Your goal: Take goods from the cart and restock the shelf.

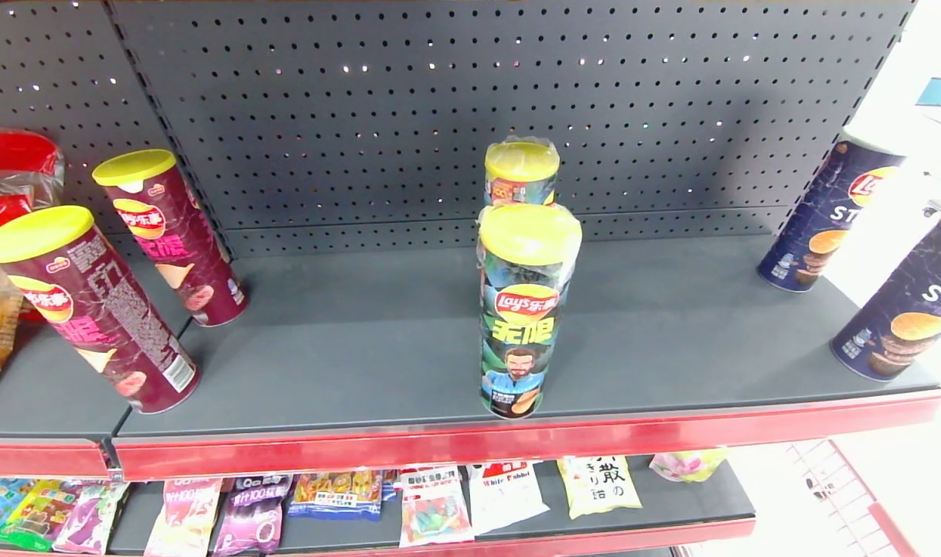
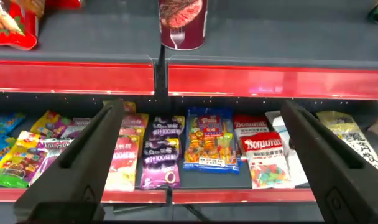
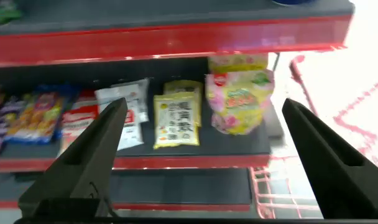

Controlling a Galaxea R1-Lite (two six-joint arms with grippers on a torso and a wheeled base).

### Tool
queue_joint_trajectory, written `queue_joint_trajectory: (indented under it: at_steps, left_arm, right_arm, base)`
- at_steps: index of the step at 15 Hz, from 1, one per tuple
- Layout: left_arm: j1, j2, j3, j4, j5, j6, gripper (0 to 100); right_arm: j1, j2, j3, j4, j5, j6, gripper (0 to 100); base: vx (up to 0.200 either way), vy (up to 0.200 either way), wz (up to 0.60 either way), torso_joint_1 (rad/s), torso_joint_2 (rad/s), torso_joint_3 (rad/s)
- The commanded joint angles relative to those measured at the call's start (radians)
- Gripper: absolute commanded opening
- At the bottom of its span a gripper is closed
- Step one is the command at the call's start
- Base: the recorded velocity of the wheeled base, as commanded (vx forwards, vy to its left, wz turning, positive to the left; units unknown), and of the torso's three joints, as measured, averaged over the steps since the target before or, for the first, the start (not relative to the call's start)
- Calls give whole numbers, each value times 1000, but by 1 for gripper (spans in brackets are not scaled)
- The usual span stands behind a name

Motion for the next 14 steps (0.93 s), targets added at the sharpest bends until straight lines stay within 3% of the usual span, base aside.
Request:
queue_joint_trajectory:
  at_steps: [1, 5, 7, 14]
  left_arm:
    - [0, 2, 4, 0, -4, 5, 100]
    - [0, 2, 4, 0, -12, 26, 100]
    - [0, 2, 4, 0, -13, 31, 100]
    - [0, 2, 4, 0, -13, 34, 100]
  right_arm:
    - [5, 4, 0, 6, -24, -29, 100]
    - [5, 4, 2, 6, 16, -52, 100]
    - [5, 4, 2, 6, 85, -53, 100]
    - [5, 4, 2, 6, 76, -52, 100]
  base:
    - [0, 0, 0, 0, 0, 0]
    - [0, 0, 0, 0, 0, 0]
    - [0, 0, 0, 0, 0, 0]
    - [0, 0, 0, 0, 0, 0]
